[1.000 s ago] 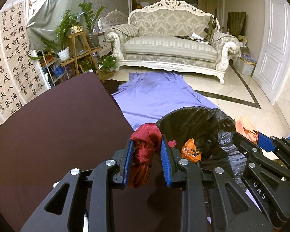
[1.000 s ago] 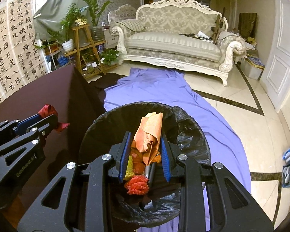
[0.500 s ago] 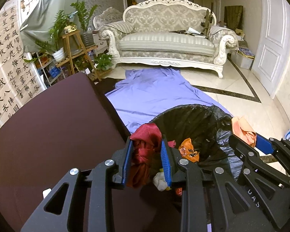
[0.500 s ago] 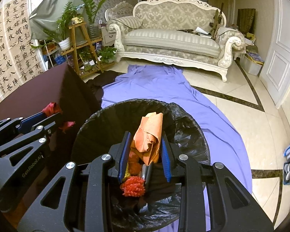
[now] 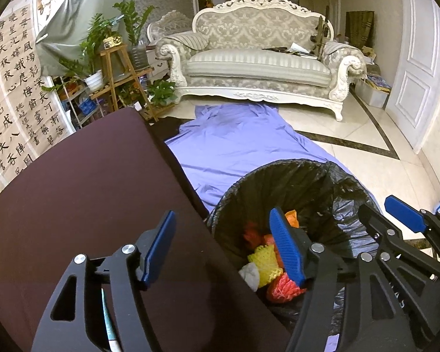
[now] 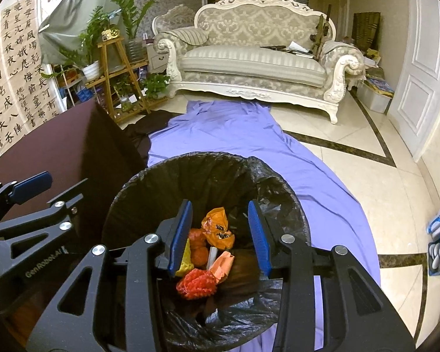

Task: Collect trash
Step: 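Move both grippers back over the table toward the white and teal tubes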

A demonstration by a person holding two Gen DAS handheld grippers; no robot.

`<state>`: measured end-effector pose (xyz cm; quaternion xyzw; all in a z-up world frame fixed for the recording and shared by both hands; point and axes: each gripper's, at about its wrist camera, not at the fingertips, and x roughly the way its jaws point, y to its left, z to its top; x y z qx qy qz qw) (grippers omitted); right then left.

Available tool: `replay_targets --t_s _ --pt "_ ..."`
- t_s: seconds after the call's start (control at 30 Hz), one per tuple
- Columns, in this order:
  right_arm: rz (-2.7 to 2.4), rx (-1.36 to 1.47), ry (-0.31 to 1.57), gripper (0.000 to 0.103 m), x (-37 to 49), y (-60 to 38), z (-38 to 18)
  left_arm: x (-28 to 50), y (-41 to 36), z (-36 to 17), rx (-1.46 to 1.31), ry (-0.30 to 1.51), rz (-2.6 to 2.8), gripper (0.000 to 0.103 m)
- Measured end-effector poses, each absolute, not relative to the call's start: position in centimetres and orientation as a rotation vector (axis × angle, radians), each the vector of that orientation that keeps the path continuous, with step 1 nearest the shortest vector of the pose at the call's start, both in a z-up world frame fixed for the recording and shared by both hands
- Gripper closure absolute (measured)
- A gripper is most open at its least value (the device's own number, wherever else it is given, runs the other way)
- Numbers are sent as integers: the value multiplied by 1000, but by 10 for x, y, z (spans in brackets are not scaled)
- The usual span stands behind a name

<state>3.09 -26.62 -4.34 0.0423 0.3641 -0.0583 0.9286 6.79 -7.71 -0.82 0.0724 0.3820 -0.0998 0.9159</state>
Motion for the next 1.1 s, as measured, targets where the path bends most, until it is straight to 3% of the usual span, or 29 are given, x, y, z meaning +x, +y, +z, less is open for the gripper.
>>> replay_targets --t_s 1.1 --pt "54 17 749 64 4 -171 -32 18 58 -10 30 819 5 37"
